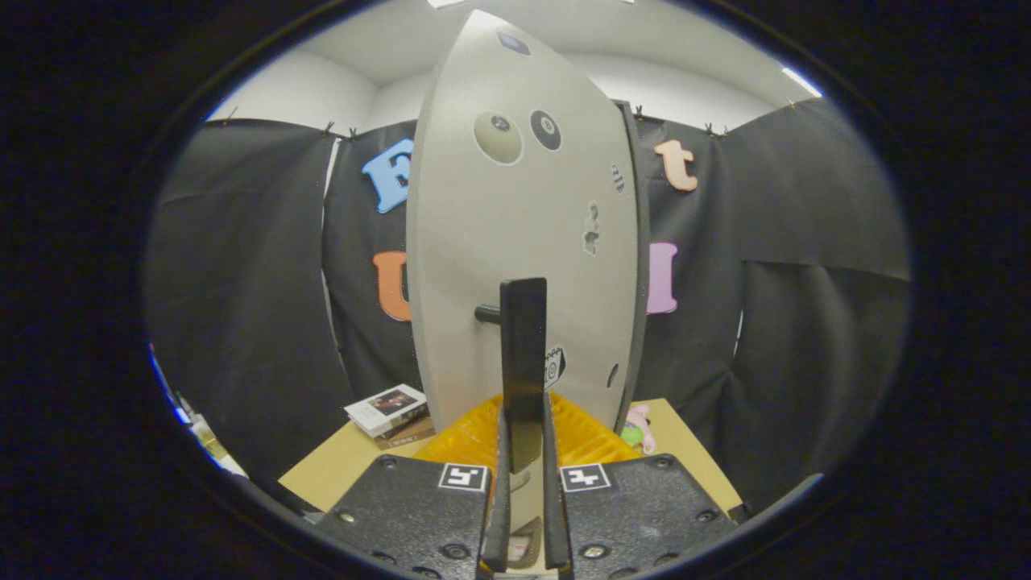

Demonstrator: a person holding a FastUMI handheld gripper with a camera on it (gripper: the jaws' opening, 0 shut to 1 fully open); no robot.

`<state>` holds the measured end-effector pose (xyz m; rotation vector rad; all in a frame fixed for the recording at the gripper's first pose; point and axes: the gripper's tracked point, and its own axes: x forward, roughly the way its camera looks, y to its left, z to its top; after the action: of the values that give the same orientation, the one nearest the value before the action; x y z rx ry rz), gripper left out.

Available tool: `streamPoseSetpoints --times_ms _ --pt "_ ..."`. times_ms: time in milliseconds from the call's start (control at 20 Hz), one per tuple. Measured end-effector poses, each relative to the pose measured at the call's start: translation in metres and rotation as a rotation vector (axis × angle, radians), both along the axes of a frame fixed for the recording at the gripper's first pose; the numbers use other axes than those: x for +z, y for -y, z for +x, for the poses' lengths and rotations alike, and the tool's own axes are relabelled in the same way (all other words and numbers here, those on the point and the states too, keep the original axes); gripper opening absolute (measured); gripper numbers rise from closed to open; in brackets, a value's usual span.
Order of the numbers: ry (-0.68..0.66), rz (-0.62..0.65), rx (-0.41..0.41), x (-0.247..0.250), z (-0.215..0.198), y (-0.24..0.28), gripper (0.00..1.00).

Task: Open the shoe cabinet door, grab the shoes and put them into the shoe cabinet, then close the shoe cabinet door.

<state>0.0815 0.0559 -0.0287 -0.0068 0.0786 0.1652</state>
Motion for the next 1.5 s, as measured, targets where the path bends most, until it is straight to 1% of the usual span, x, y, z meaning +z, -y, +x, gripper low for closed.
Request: streamPoseSetpoints --times_ms 200,400,750,900,1150,1350,1400,1500 --pt "-0.001 0.011 -0.036 0.000 -0.011 0.039 0.13" --pt "0.007 0.003 -0.086 0.000 -0.017 0.081 0.09" --pt "0.018 -0.015 -0.154 0.002 -0.010 0.164 0.04" --pt "0.011 0.036 -0.128 0.002 -0.005 0.186 0.04" --pt "-0.012 0.035 -0.072 0.003 -0.003 0.203 0.04" --pt "0.002 0.020 -0.076 0.002 -0.020 0.214 0.08" --pt "0.004 0.013 -0.086 0.001 -0.026 0.217 0.13" --pt "0.036 0.012 -0.140 0.005 -0.041 0.229 0.24"
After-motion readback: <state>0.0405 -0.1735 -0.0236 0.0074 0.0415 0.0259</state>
